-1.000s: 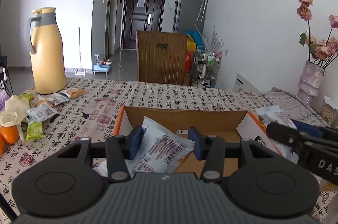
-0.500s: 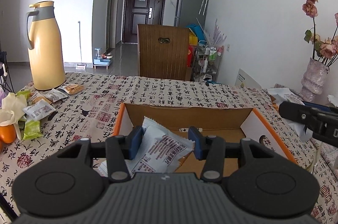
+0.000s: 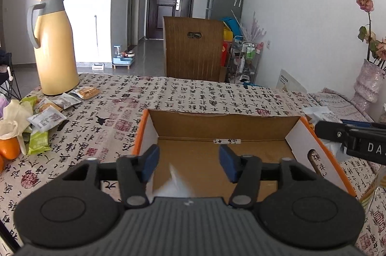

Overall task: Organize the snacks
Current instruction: 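Return both grippers to the snack pile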

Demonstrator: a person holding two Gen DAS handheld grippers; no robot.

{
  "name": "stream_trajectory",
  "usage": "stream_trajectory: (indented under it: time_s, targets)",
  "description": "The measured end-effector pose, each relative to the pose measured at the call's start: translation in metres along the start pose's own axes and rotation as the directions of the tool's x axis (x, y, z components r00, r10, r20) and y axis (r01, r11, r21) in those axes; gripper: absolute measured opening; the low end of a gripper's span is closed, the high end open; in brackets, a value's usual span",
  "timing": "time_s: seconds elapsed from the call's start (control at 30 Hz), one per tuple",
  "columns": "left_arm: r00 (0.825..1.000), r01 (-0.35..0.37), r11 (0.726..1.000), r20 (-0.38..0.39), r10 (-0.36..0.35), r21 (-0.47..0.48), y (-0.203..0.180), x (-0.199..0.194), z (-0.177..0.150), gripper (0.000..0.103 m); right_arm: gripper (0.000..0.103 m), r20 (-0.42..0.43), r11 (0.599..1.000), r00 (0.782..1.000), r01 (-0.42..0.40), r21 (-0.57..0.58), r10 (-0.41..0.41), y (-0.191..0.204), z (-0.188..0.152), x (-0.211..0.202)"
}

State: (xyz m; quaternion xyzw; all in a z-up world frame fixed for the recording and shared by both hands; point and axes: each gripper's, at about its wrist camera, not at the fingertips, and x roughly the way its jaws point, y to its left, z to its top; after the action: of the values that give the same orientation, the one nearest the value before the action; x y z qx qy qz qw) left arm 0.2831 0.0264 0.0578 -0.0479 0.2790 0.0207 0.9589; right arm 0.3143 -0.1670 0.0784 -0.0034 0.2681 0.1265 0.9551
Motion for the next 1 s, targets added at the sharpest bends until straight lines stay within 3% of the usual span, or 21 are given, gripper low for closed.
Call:
stream_trajectory:
  time_s: [0.07,0.1,0.23,0.3,0.4,0.63,1.0]
  targets:
    - [1.000,-0.004,1.000,0.013,0.004,-0.003,0.002,-0.003,0.000,0.074,0.043,-0.004,1.000,1.000,-0.003,0.008,0.003,-0.003,-0.001,0.000]
    - [1.000,-0.006,1.000,0.018,0.006,-0.004,0.002,-0.004,0.000,0.077,0.048,-0.003,1.000,1.000,-0.004,0.012,0.004,-0.004,-0.002,0.000]
    - [0.999,-0.029,1.000,0.043,0.029,-0.012,0.006,-0.009,0.000,0.103,0.072,0.019,1.000,1.000,-0.004,0.027,0.004,-0.008,-0.003,-0.007]
    - [0.998,-0.035,0.999,0.058,0.036,-0.015,0.008,-0.013,-0.001,0.103,0.090,0.031,1.000,0.999,-0.006,0.029,0.005,-0.010,-0.003,-0.011]
    - [0.998,-0.032,0.999,0.062,0.033,-0.023,0.011,-0.017,-0.001,0.103,0.099,0.045,1.000,0.999,-0.003,0.031,0.002,-0.010,-0.005,-0.018]
    - [0.997,-0.036,0.999,0.062,0.037,-0.028,0.014,-0.030,-0.007,0.103,0.103,0.041,1.000,0.999,0.003,0.031,-0.004,-0.008,-0.014,-0.027]
    - [0.997,-0.032,0.999,0.066,0.034,-0.034,0.020,-0.046,-0.016,0.103,0.103,-0.042,0.999,0.999,0.003,0.038,-0.001,-0.009,-0.052,-0.037]
